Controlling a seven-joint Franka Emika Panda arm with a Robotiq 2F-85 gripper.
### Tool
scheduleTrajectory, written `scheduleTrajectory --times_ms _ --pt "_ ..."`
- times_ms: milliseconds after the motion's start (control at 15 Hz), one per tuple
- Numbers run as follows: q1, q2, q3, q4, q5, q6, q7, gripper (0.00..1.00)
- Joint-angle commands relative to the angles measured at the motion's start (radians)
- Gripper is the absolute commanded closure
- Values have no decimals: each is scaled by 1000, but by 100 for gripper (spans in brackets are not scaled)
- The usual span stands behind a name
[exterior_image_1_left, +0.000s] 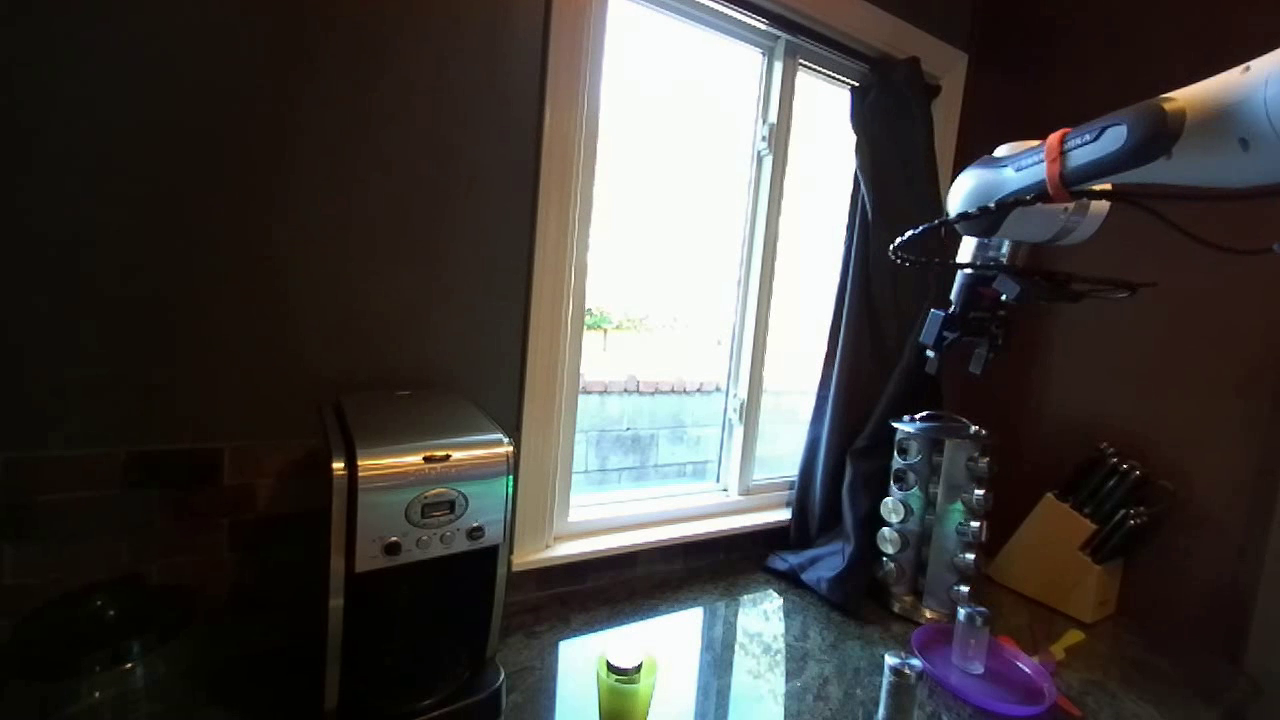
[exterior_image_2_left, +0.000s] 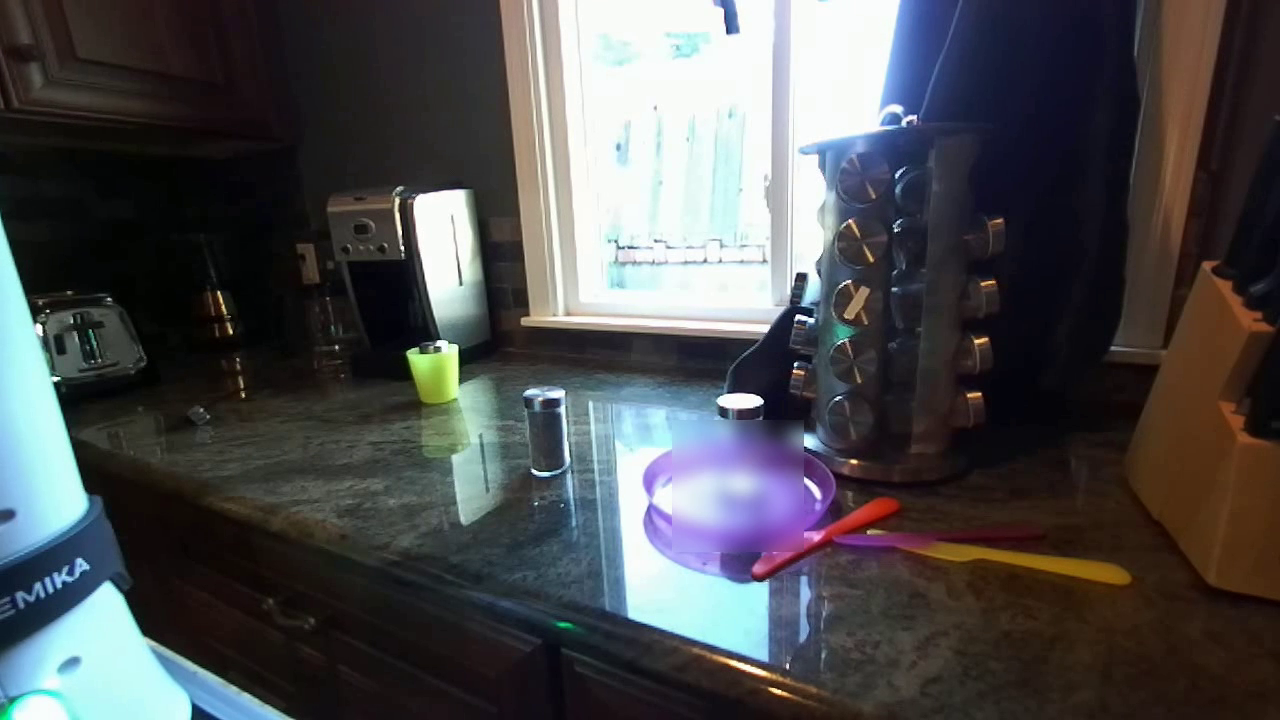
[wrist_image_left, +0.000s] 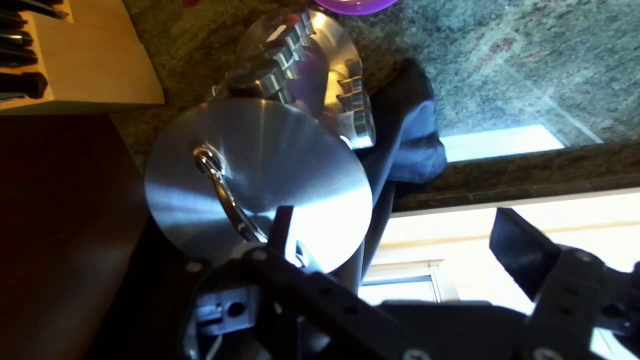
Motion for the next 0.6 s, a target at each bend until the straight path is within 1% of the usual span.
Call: scheduleTrajectory --times_ms 0,67,133,267,333,400,533 --pt "22 -175 9 -243 -151 -5 42 0" --pt "22 -205 16 -284 -194 -55 50 0" --pt "26 -221 19 -300 -215 -132 41 0" --pt "53 -253 5 -329 -182 -257 -36 0" --pt "51 -187 -6 -264 -182 -196 5 0" --pt "59 -207 -5 -283 -183 -232 -5 0" --pt "66 -229 -5 -302 -183 -247 -14 0"
